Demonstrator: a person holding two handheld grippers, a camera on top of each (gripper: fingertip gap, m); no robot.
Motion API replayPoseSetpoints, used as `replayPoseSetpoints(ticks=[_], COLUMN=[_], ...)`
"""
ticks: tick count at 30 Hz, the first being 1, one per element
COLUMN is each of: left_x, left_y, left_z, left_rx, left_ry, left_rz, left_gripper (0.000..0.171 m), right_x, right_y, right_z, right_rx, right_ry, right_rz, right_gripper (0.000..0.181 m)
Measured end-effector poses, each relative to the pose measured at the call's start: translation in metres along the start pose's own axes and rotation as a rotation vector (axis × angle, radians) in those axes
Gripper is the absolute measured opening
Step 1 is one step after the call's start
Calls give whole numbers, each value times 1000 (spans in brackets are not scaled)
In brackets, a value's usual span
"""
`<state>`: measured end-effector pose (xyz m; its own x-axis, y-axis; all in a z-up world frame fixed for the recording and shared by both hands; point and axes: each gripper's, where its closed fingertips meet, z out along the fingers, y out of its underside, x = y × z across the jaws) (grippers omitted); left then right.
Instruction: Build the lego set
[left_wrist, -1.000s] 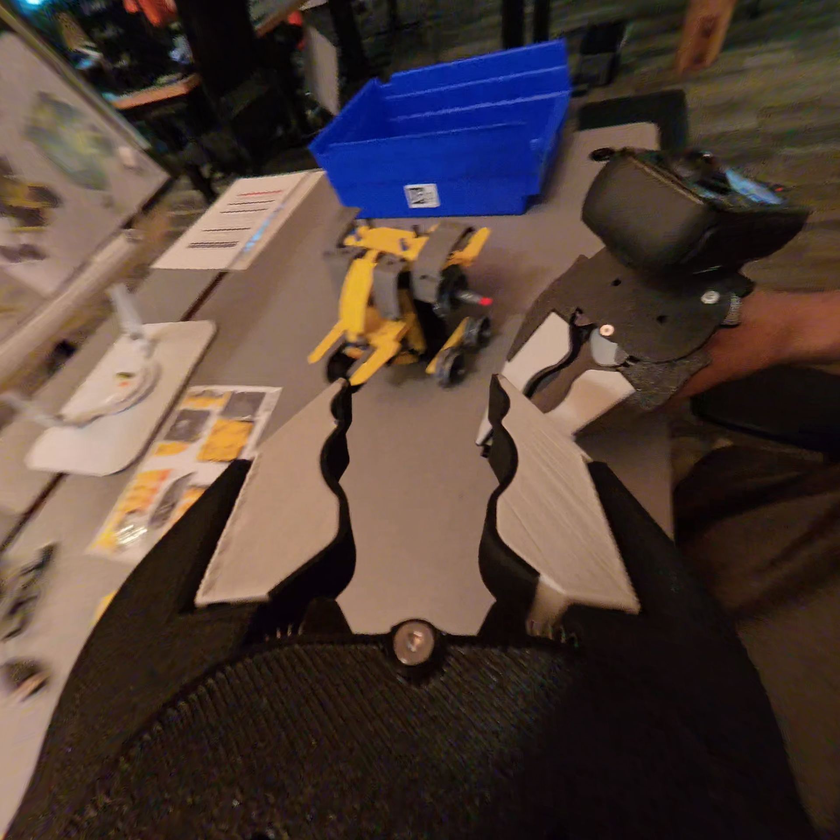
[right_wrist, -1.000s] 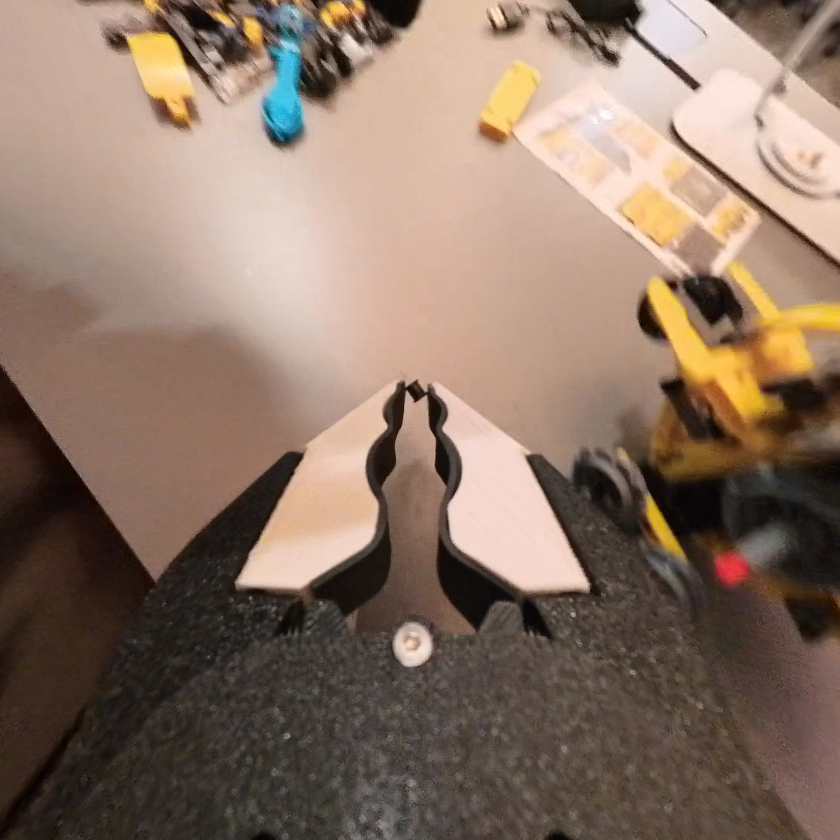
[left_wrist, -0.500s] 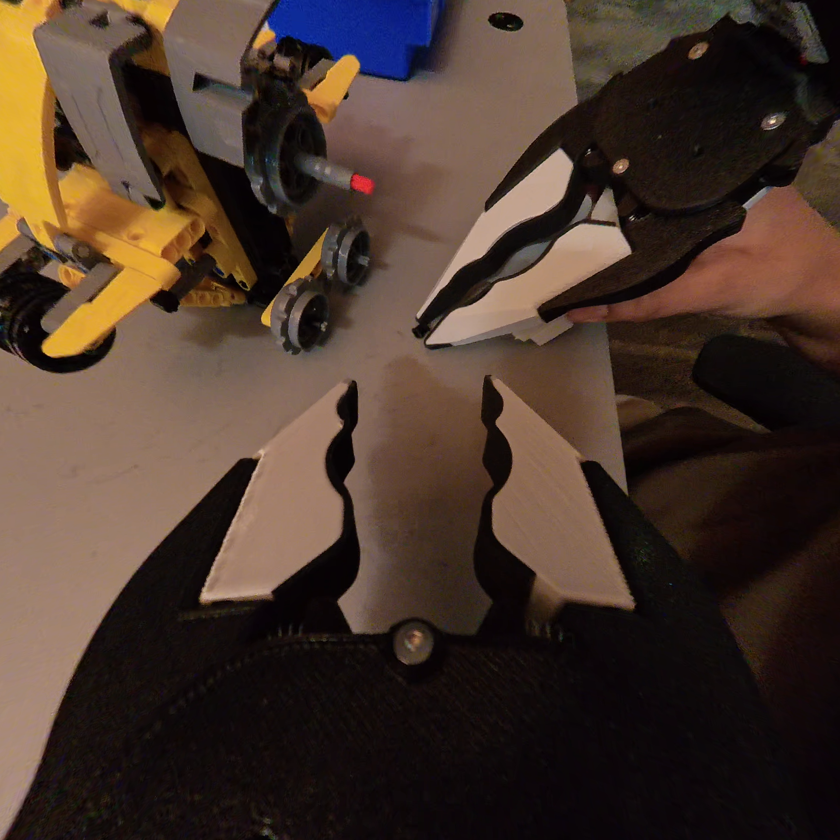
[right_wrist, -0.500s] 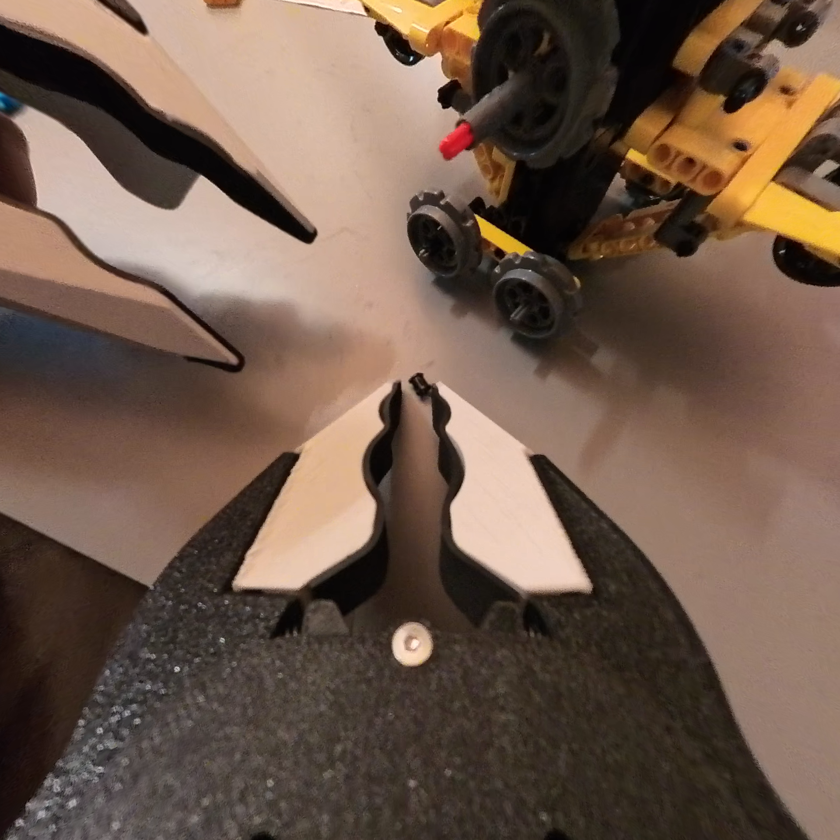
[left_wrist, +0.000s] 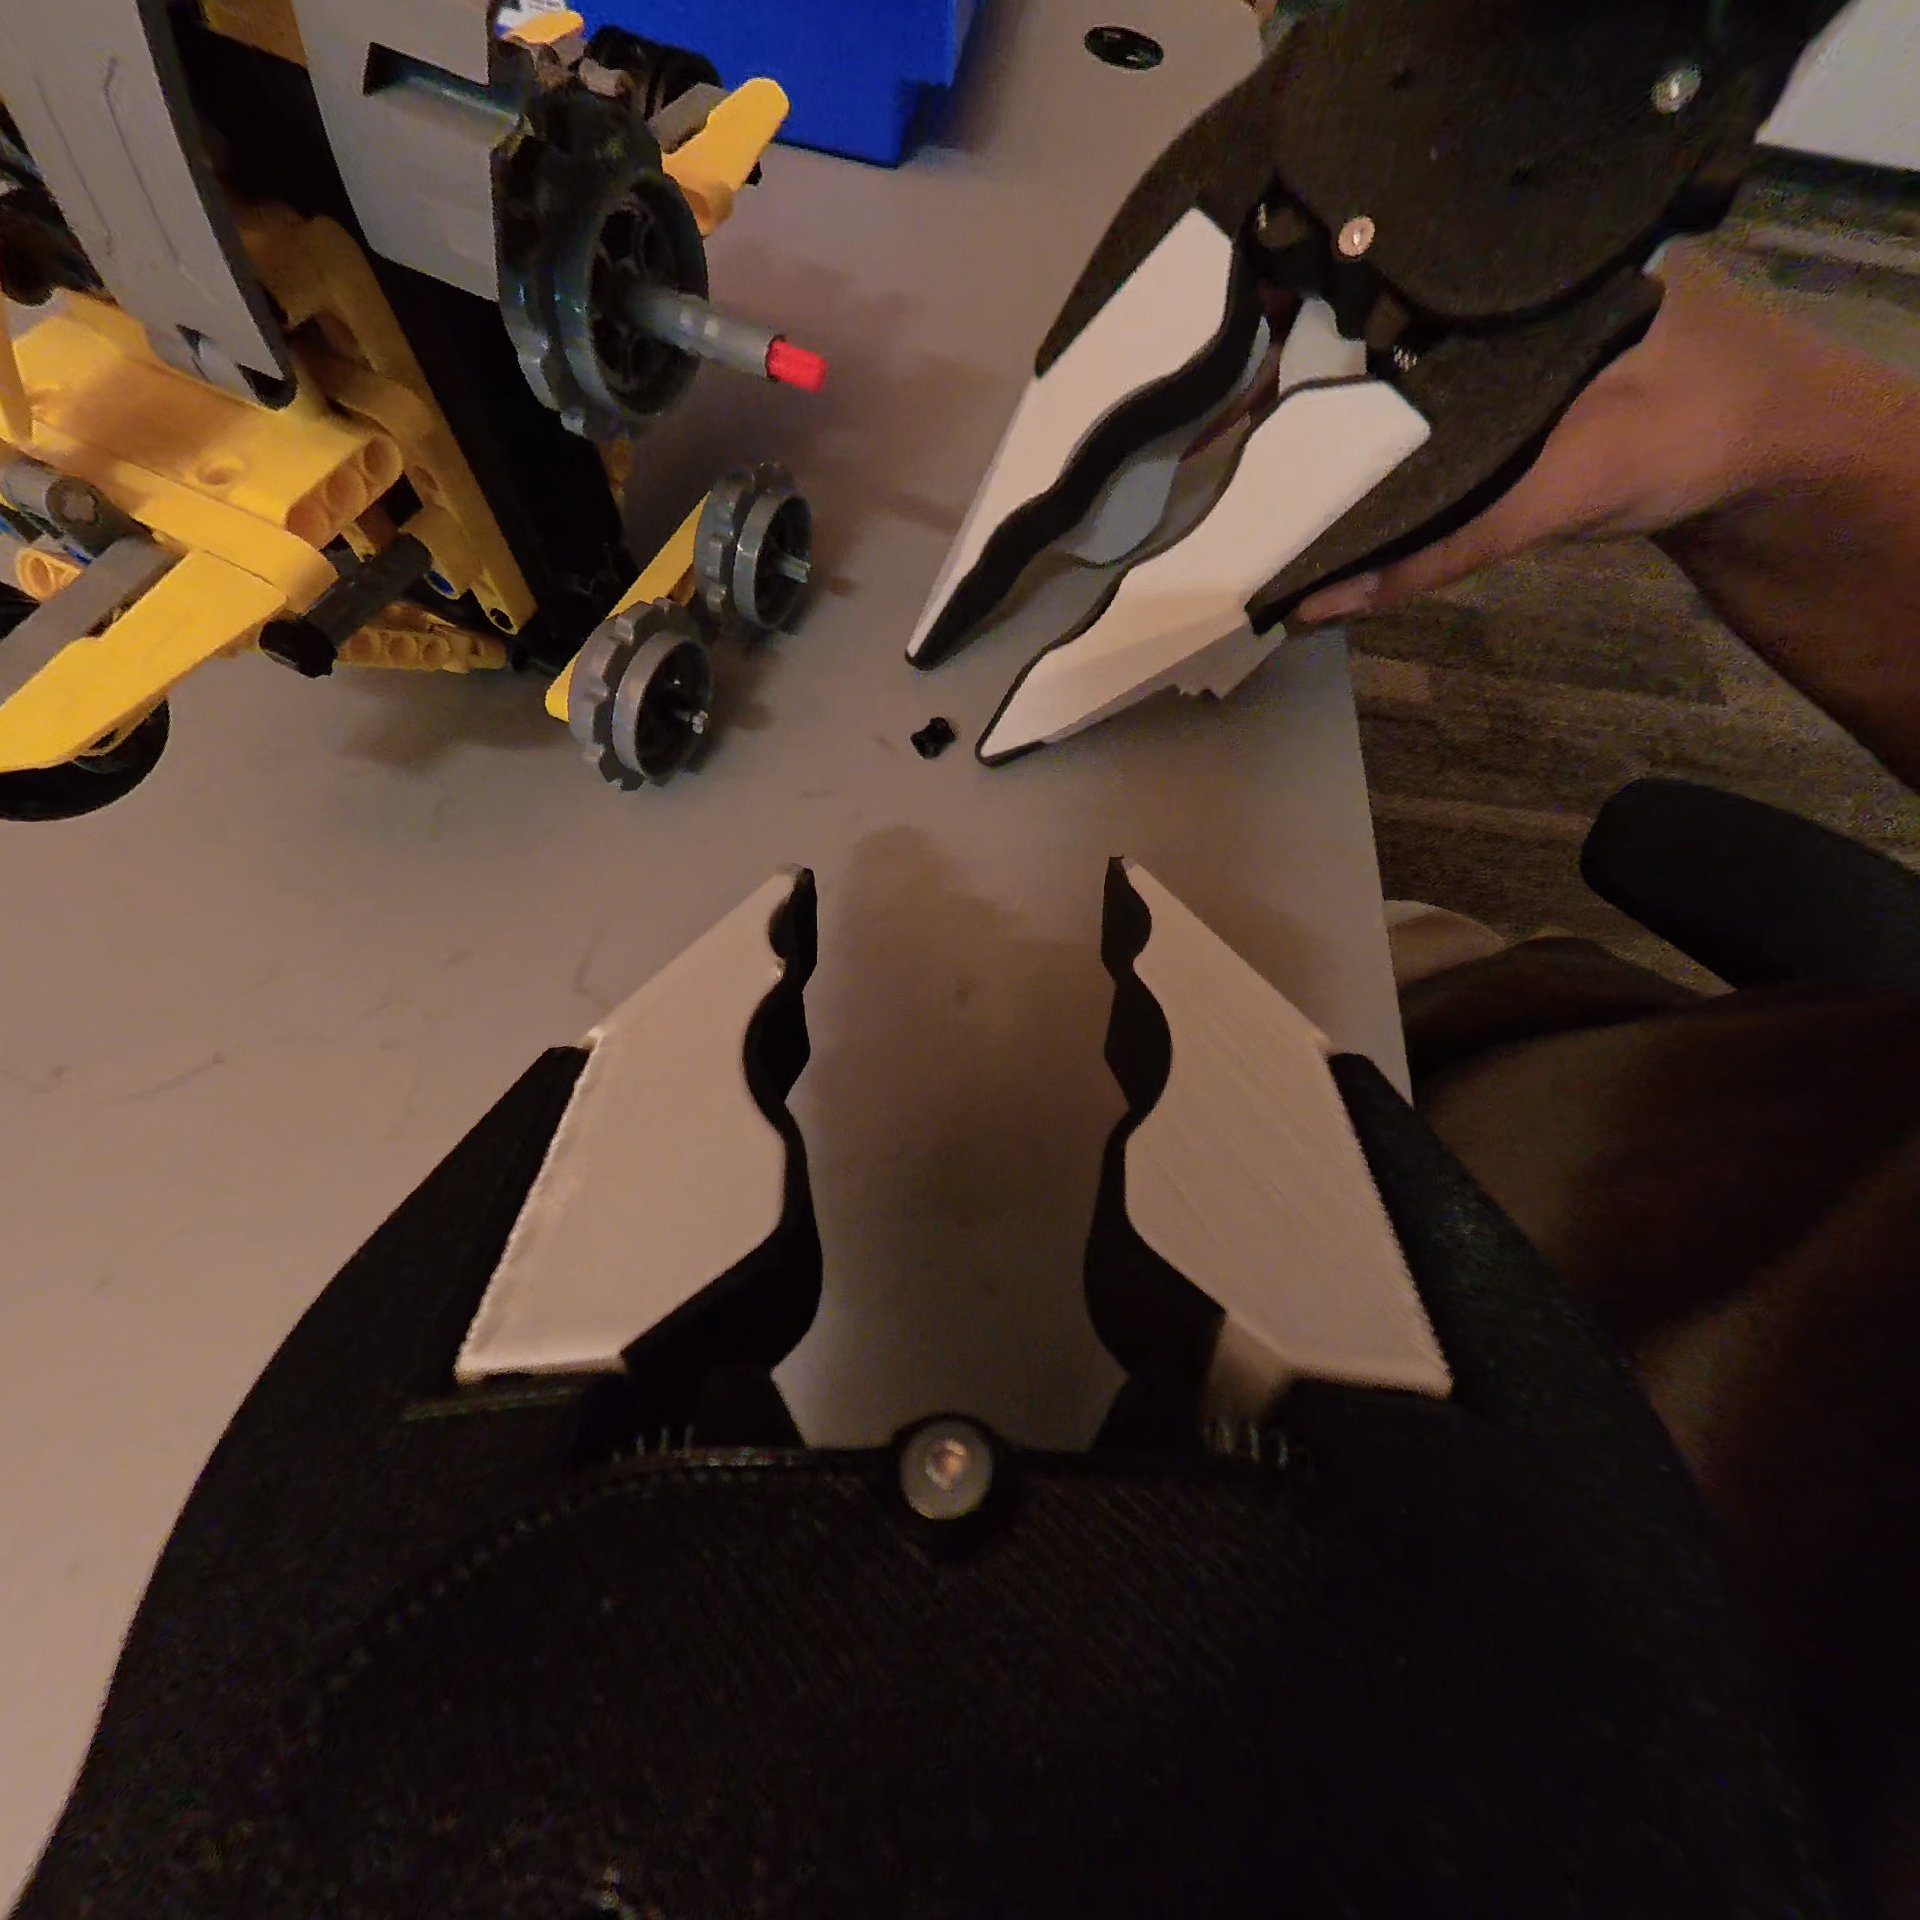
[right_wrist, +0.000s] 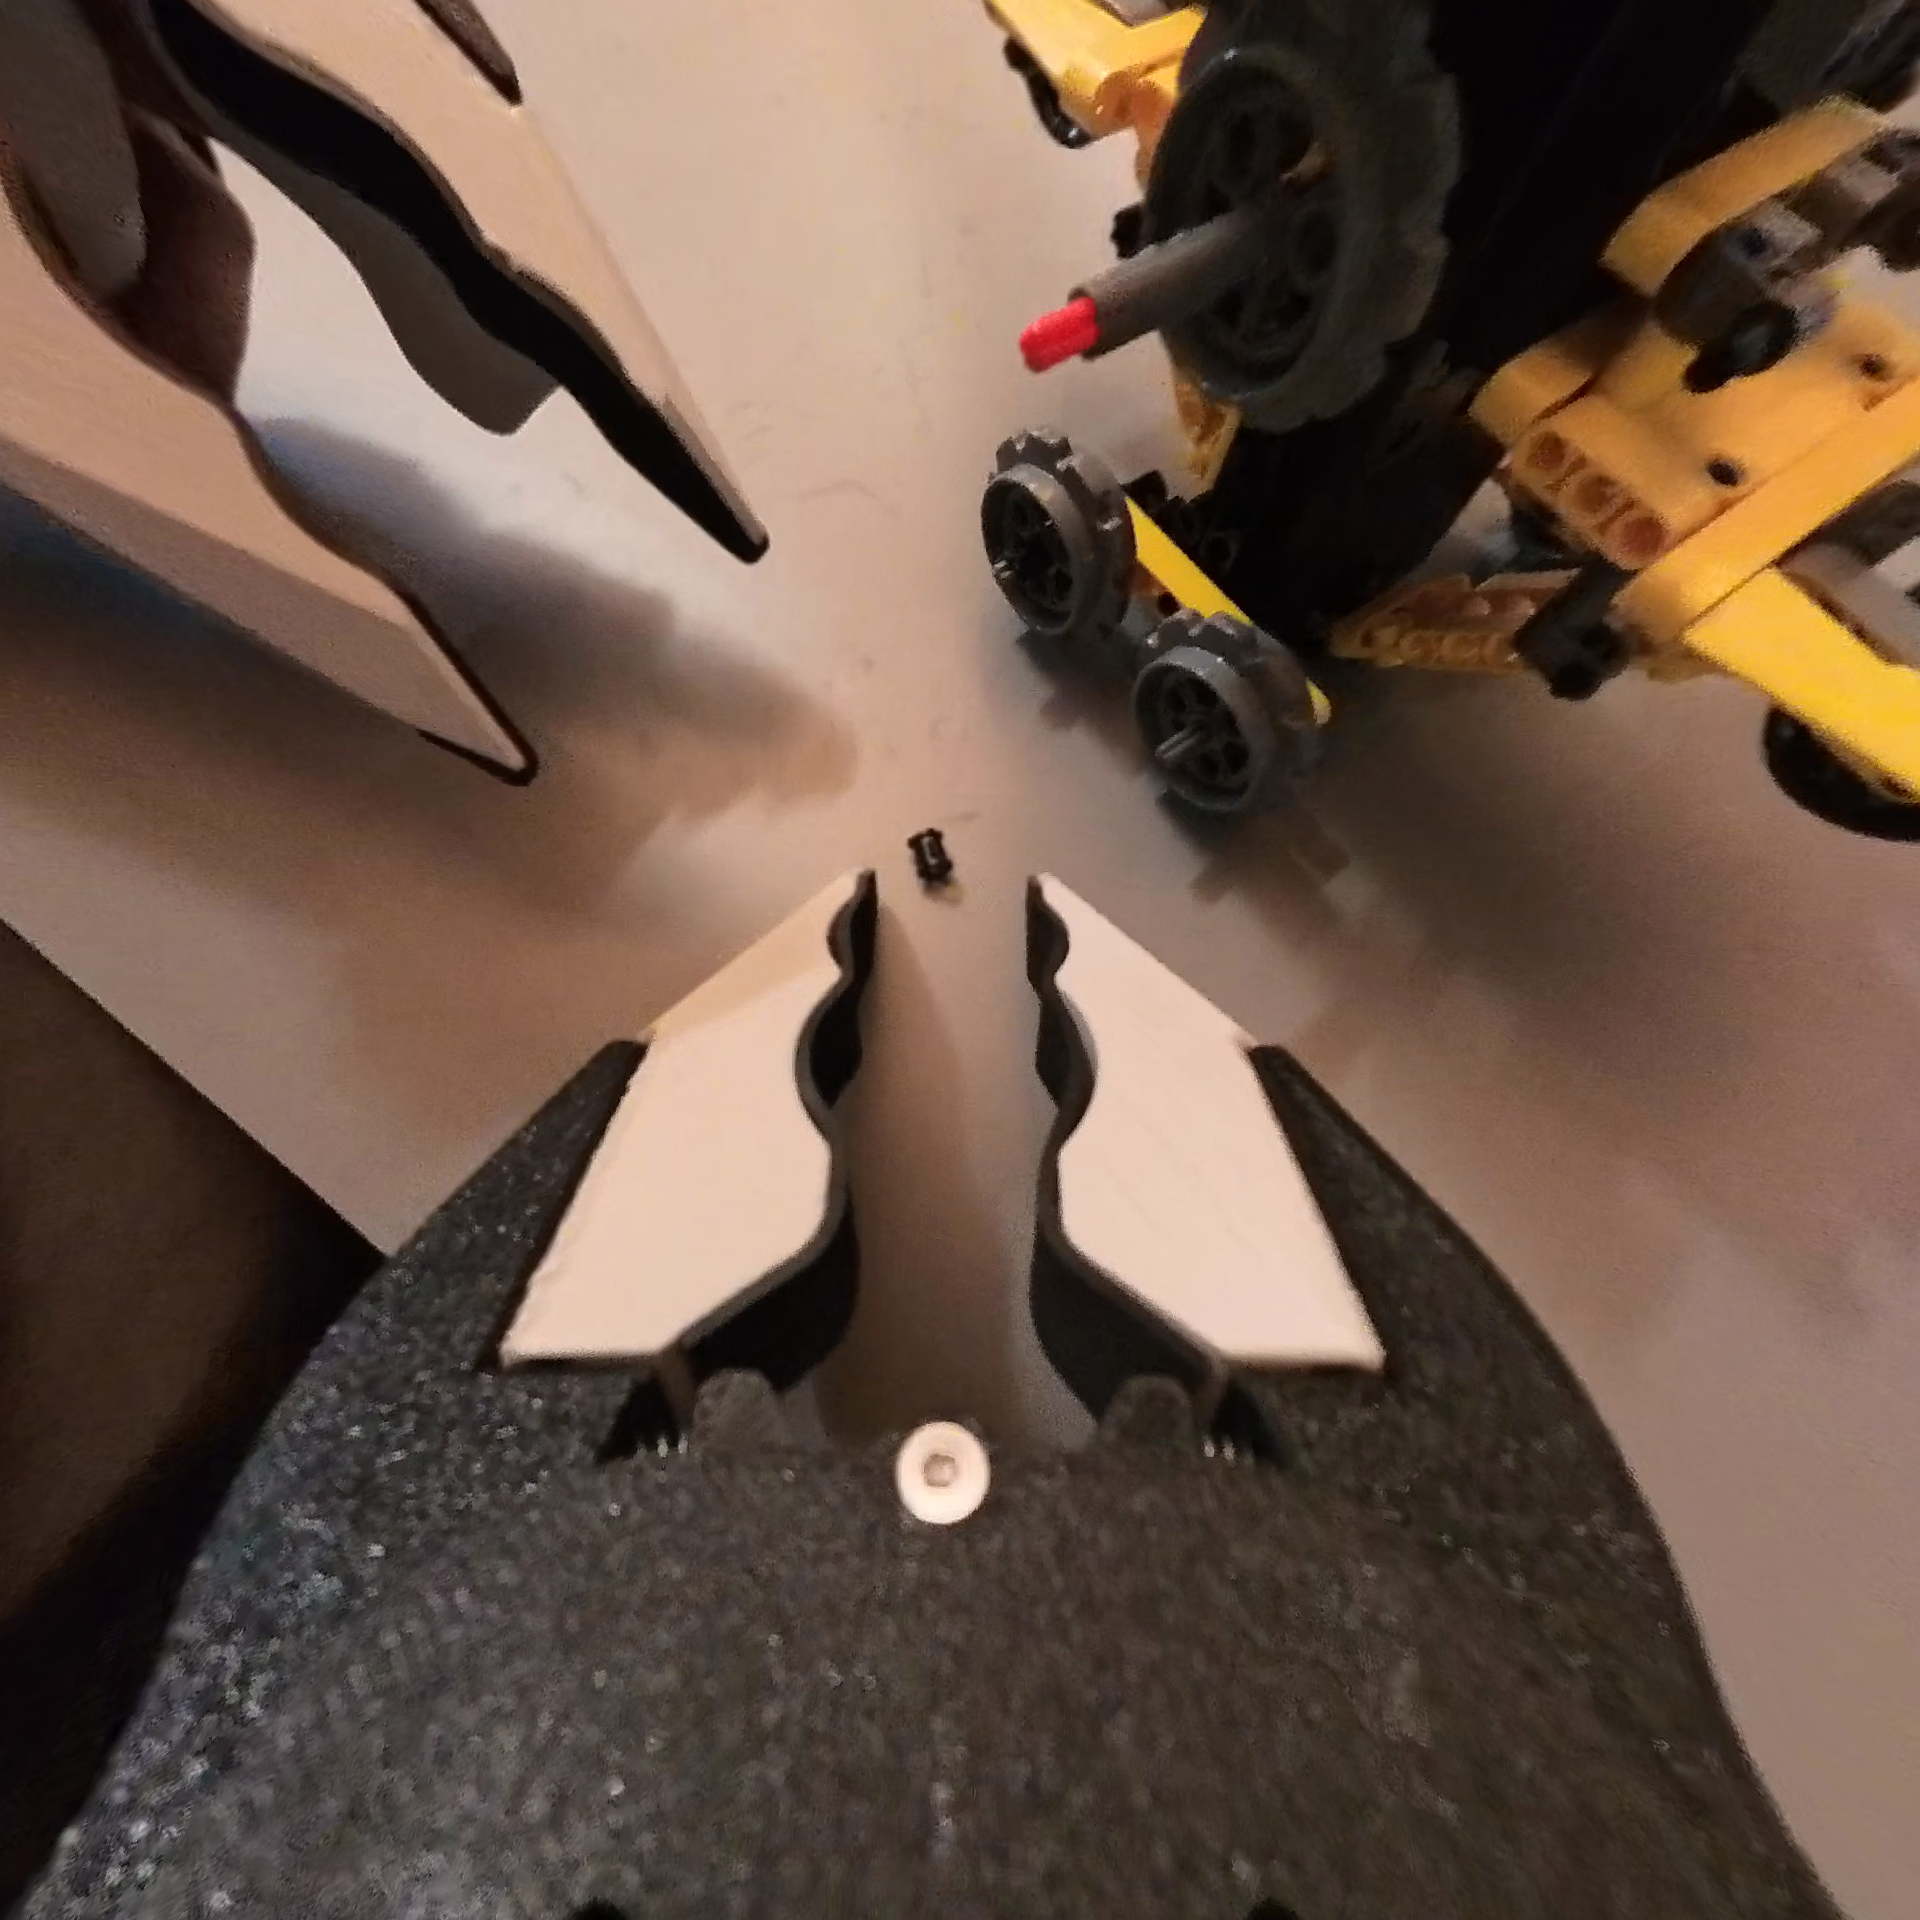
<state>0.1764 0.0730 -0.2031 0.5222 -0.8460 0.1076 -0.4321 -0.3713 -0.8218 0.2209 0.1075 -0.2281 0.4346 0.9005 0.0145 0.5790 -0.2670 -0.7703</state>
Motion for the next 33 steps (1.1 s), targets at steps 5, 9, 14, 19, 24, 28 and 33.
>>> replayPoseSetpoints(ticks=[5,9,14,19,24,28,33], left_x=[0,-4,-11,0,-2,-3,-4], left_y=[0,-3,-6,-4,1,2,2], left_z=[5,9,13,27,36,37,37], left_rx=[-5,-10,-38,-65,-117,-127,-130], left_ry=[2,-25,-90,-9,-30,-47,-39], left_rz=[-2,84,251,219,196,207,186], left_gripper=[53,61,68,36,25,23,22], right_x=[-2,-2,-1,1,-3,-12,-18], right_y=[1,-8,-3,-5,0,3,4], right_z=[-2,-3,1,2,4,1,-2], right_rx=[-44,3,-29,-9,-46,-39,-31], right_ry=[-132,-192,-275,-357,-396,-397,-380], right_rz=[-50,-156,-285,-385,-412,-450,-457], right_gripper=[25,28,31,19,13,3,7])
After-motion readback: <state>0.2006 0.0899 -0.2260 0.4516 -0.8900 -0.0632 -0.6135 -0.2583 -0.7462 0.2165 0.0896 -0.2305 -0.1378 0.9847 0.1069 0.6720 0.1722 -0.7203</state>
